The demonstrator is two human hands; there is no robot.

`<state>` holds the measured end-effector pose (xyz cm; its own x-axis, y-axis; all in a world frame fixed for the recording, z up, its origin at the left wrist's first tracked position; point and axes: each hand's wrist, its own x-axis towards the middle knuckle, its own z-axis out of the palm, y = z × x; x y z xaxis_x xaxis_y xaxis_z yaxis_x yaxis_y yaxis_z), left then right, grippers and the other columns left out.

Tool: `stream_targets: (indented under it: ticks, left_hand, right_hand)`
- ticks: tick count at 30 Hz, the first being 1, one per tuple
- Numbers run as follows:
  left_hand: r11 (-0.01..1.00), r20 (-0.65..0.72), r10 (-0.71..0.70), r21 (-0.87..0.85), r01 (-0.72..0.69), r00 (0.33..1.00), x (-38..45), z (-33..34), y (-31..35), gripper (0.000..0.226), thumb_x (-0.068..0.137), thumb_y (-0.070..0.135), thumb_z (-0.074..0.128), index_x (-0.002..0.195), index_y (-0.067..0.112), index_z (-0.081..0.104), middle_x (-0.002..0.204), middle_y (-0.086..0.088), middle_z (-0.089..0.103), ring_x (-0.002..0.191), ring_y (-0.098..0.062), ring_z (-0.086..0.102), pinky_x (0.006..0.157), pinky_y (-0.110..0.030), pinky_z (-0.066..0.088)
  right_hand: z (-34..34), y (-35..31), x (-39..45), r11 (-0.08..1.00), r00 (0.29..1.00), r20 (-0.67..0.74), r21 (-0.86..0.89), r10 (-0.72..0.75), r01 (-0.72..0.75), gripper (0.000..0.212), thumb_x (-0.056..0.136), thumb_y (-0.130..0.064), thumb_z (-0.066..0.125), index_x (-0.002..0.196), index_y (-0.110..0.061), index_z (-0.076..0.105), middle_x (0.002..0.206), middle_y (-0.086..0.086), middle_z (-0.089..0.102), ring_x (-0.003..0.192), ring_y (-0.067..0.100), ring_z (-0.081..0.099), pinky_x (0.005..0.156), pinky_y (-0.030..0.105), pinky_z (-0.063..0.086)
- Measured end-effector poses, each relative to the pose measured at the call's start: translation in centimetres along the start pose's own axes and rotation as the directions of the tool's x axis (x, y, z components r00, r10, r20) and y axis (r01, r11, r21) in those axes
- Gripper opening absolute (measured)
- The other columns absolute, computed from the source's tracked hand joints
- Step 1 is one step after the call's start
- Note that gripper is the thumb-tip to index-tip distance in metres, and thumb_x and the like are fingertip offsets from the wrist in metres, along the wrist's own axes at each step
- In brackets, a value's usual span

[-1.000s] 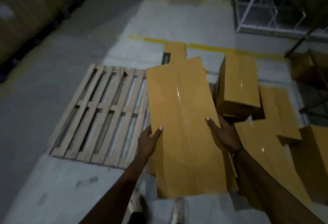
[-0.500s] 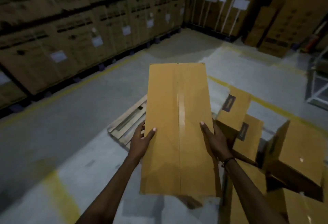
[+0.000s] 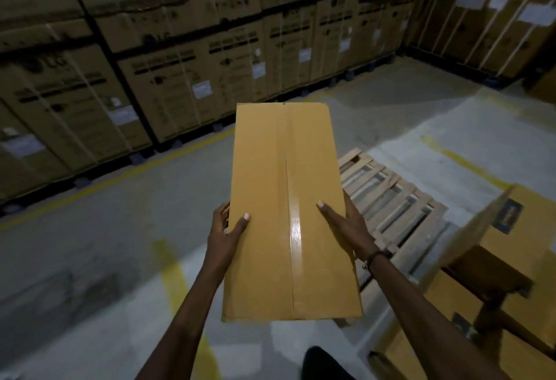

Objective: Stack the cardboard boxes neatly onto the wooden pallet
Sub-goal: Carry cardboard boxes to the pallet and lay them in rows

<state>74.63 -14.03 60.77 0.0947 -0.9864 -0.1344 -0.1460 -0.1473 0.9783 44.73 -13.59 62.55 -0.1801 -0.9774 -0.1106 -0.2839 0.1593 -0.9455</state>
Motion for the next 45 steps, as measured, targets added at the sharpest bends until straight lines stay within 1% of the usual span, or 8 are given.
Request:
stream_targets:
  ticks: [5, 9, 15, 22, 25, 29, 36, 45]
  left_hand:
    - [1.000, -0.019, 0.005, -0.001, -0.005, 1.000, 6.0, -4.2, 0.5, 0.068, 0.077, 0.076, 0.072, 0.136, 0.053, 0.046, 0.143, 0.015, 0.058, 0.131, -0.011, 0.058, 0.108, -0.051, 0.051]
    - [0.999, -0.016, 0.031, 0.042, -0.030, 0.999, 13.0, -6.2, 0.8, 0.056, 0.091, 0.057, 0.072, 0.139, 0.046, 0.046, 0.141, 0.015, 0.057, 0.133, -0.011, 0.055, 0.110, -0.050, 0.049]
    - [0.993, -0.004, 0.053, 0.106, -0.053, 0.999, 26.2, -8.0, 1.9, 0.059, 0.094, 0.052, 0.071, 0.145, 0.038, 0.045, 0.144, 0.013, 0.054, 0.136, -0.011, 0.051, 0.113, -0.048, 0.045]
    - [0.988, 0.064, 0.060, 0.136, -0.069, 0.996, 40.9, -8.4, 5.0, 0.054, 0.095, 0.051, 0.070, 0.141, 0.040, 0.044, 0.141, 0.013, 0.052, 0.135, -0.013, 0.050, 0.112, -0.047, 0.045]
    - [0.988, 0.119, 0.055, 0.139, -0.072, 0.991, 46.4, -7.4, 6.0, 0.053, 0.095, 0.051, 0.070, 0.139, 0.042, 0.043, 0.140, 0.013, 0.053, 0.133, -0.014, 0.052, 0.111, -0.048, 0.046]
    - [0.988, 0.214, 0.037, 0.139, -0.068, 0.976, 53.5, -4.8, 7.2, 0.056, 0.093, 0.052, 0.072, 0.139, 0.038, 0.045, 0.141, 0.010, 0.055, 0.132, -0.016, 0.055, 0.110, -0.049, 0.048]
    - [0.987, 0.403, 0.025, 0.135, -0.087, 0.915, 67.6, 0.6, 8.2, 0.056, 0.090, 0.054, 0.073, 0.136, 0.039, 0.045, 0.140, 0.008, 0.058, 0.128, -0.015, 0.058, 0.107, -0.046, 0.050]
    - [0.984, 0.622, 0.042, 0.111, -0.142, 0.782, 84.4, 10.0, 11.3, 0.056, 0.094, 0.047, 0.072, 0.140, 0.029, 0.047, 0.136, 0.005, 0.061, 0.123, -0.015, 0.062, 0.102, -0.042, 0.054]
  right_hand:
    - [5.2, -1.9, 5.6, 1.000, 0.999, 0.031, 0.024, -0.011, 0.010, 0.075, 0.090, -0.058, 0.072, 0.155, -0.035, 0.041, 0.135, -0.009, 0.061, 0.120, 0.013, 0.061, 0.097, 0.034, 0.051]
    - [8.7, -2.3, 11.7, 0.999, 0.999, 0.034, 0.044, 0.006, -0.007, 0.086, 0.082, -0.073, 0.072, 0.155, -0.040, 0.041, 0.137, -0.010, 0.064, 0.122, 0.014, 0.064, 0.100, 0.041, 0.055]
    - [13.5, -4.5, 22.6, 0.997, 1.000, -0.015, 0.073, 0.011, -0.010, 0.076, 0.089, -0.065, 0.072, 0.155, -0.042, 0.041, 0.137, -0.012, 0.064, 0.121, 0.013, 0.064, 0.102, 0.041, 0.054]
    - [16.4, -7.1, 35.1, 0.996, 0.997, -0.067, 0.076, 0.049, -0.043, 0.093, 0.076, -0.084, 0.069, 0.154, -0.045, 0.039, 0.136, -0.013, 0.065, 0.120, 0.012, 0.065, 0.105, 0.049, 0.055]
    - [16.5, -7.7, 39.1, 0.995, 0.989, -0.126, 0.073, 0.080, -0.071, 0.096, 0.075, -0.084, 0.070, 0.156, -0.044, 0.036, 0.141, -0.012, 0.062, 0.123, 0.015, 0.063, 0.106, 0.046, 0.054]
    - [16.0, -8.4, 43.7, 0.984, 0.961, -0.228, 0.112, 0.158, -0.136, 0.088, 0.086, -0.063, 0.075, 0.157, -0.032, 0.032, 0.134, -0.011, 0.055, 0.118, 0.015, 0.060, 0.096, 0.035, 0.050]
    - [15.5, -7.8, 53.2, 0.958, 0.888, -0.367, 0.175, 0.278, -0.227, 0.077, 0.082, -0.065, 0.075, 0.138, -0.036, 0.032, 0.128, -0.006, 0.059, 0.112, 0.018, 0.064, 0.095, 0.038, 0.053]
    - [13.3, -7.4, 65.4, 0.914, 0.740, -0.538, 0.284, 0.403, -0.291, 0.094, 0.073, -0.078, 0.078, 0.142, -0.032, 0.034, 0.133, -0.006, 0.061, 0.114, 0.017, 0.065, 0.102, 0.047, 0.056]
